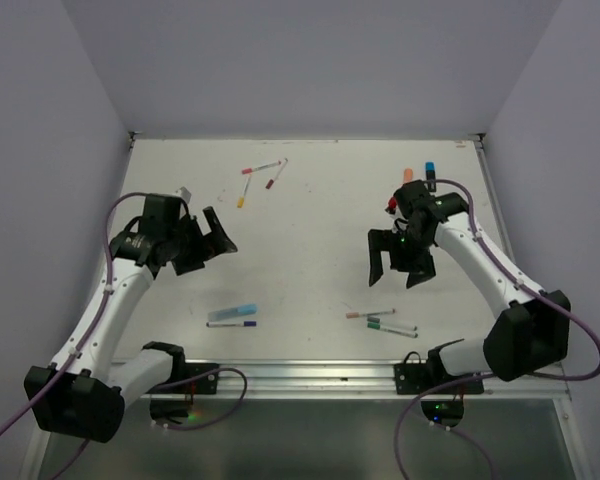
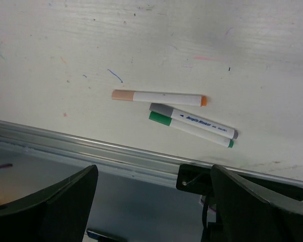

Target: Open the pen caps

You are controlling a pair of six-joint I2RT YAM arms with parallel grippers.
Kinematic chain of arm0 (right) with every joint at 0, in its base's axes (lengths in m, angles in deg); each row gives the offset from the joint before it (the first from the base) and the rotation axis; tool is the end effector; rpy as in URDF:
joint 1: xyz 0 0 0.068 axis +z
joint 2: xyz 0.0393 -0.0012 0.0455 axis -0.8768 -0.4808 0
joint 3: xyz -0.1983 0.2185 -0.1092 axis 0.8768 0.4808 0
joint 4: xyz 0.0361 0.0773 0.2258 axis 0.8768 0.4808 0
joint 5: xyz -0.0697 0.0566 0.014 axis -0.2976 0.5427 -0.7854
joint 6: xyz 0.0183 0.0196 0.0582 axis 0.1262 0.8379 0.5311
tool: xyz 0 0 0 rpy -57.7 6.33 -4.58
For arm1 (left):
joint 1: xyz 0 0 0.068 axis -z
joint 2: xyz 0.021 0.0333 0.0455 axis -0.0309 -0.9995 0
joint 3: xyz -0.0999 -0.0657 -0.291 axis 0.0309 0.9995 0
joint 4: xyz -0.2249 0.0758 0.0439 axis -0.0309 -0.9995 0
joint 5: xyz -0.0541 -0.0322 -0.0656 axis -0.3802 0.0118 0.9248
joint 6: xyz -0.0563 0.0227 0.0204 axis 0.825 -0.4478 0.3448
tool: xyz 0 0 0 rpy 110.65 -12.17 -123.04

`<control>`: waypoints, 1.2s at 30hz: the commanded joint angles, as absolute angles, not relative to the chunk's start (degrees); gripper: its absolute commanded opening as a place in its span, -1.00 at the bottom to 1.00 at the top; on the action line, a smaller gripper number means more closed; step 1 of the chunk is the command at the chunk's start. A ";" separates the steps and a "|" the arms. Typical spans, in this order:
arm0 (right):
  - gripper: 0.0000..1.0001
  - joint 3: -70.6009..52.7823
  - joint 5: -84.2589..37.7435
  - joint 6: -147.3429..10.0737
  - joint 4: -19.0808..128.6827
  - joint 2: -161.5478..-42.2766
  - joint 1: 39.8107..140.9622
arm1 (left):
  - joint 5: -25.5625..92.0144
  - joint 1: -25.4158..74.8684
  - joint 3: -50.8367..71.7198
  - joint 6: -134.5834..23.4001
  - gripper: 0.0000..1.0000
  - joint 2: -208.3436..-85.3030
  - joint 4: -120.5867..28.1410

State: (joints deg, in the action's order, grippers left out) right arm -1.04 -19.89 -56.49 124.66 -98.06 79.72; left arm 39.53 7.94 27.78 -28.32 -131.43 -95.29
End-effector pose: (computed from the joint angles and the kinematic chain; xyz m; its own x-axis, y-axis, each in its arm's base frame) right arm 0.1903 0.0735 0.3145 -0.9945 0.0042 -0.1045 -0.0206 0.9719 0.2346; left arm 0.1648 -0.0407 0.3226 -0.8039 -0.4784 -0.3534 -0.2427 0.8063 -0.5395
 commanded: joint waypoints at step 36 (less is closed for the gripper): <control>0.35 -31.89 -23.34 -59.64 107.65 -132.64 111.71 | 37.52 5.78 28.18 -46.23 0.11 -130.83 -97.38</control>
State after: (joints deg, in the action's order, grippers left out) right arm -29.65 -22.08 -64.66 109.75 -134.06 112.98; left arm 32.65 4.69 24.57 -41.78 -131.60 -99.48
